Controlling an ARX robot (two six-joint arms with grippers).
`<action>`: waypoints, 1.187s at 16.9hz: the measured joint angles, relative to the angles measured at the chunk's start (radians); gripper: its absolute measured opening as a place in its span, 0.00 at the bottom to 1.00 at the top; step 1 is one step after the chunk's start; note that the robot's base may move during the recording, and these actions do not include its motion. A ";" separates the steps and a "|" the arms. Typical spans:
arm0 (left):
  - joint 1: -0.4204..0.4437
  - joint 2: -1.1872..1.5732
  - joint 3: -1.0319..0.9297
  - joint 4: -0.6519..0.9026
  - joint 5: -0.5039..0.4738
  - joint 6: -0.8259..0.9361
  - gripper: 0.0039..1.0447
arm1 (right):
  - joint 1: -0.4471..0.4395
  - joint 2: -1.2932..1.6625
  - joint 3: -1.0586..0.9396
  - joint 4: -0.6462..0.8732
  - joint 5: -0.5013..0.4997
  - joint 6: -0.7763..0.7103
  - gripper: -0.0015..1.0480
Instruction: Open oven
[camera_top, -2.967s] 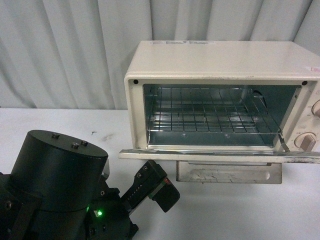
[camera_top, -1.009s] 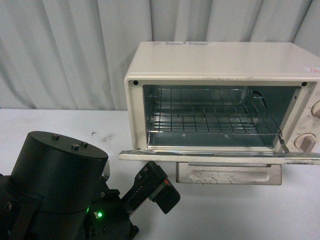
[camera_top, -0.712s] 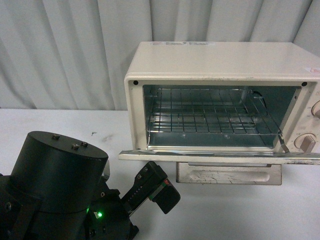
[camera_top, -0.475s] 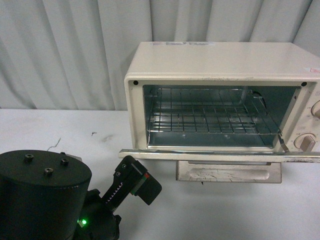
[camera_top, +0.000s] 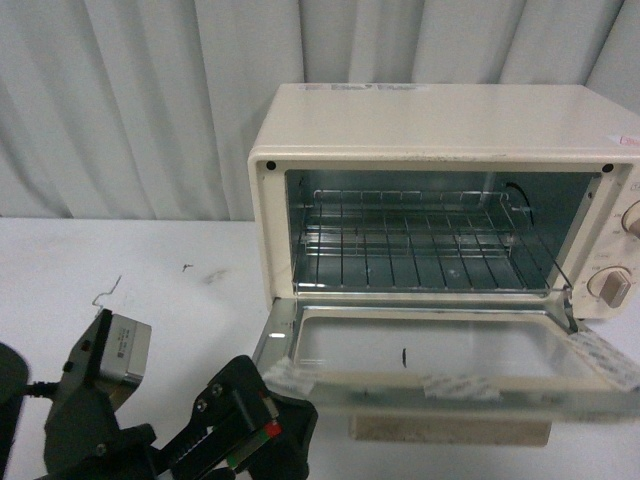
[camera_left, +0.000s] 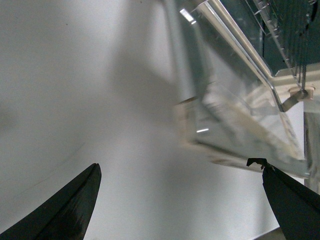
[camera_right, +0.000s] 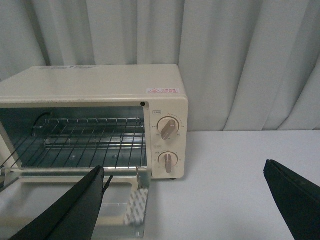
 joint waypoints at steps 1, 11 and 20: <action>0.020 -0.035 -0.025 -0.005 0.029 0.046 0.94 | 0.000 0.000 0.000 0.000 0.000 0.000 0.94; 0.289 -0.883 -0.248 -0.153 -0.209 0.681 0.75 | 0.000 0.000 0.000 0.000 -0.001 0.000 0.94; 0.517 -1.368 -0.291 -0.500 -0.100 0.984 0.01 | 0.000 0.000 0.000 0.000 0.000 0.000 0.94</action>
